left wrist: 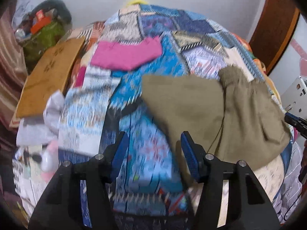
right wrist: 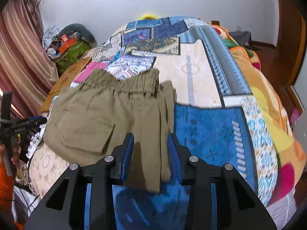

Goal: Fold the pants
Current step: 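Close the right gripper on the pants leg edge beside the waistband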

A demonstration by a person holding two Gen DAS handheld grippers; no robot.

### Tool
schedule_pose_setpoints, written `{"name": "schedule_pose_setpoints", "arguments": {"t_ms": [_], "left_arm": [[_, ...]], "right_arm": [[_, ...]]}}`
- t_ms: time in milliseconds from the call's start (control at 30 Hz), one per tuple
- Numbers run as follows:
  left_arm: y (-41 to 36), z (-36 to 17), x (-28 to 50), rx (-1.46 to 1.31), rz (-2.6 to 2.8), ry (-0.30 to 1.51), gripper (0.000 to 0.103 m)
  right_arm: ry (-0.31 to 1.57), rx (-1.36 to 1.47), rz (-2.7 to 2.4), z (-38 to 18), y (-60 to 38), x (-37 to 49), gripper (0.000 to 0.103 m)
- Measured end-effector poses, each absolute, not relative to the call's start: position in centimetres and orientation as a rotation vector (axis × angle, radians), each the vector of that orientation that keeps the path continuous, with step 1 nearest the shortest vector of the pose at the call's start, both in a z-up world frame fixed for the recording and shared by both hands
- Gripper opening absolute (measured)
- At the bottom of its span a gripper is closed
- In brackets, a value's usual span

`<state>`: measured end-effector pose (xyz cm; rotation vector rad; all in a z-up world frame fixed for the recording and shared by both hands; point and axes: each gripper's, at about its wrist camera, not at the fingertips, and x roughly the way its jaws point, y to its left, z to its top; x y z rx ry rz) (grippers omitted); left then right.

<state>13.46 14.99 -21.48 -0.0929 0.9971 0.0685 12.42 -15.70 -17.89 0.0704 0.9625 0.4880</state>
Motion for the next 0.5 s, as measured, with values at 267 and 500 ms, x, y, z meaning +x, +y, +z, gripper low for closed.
{"name": "schedule_pose_setpoints", "arguments": {"t_ms": [267,500], "left_arm": [[15.1,-23.7,17.8,-0.039,0.089,1.034,0.058],[17.6,-25.8,17.1,-0.074,0.092,1.067,0.070]], "right_arm": [[0.942,0.013,0.497,-18.2,-13.6,17.1,0.034],[0.986,-0.056,0.511,-20.2,-13.1,18.3,0.035]]}}
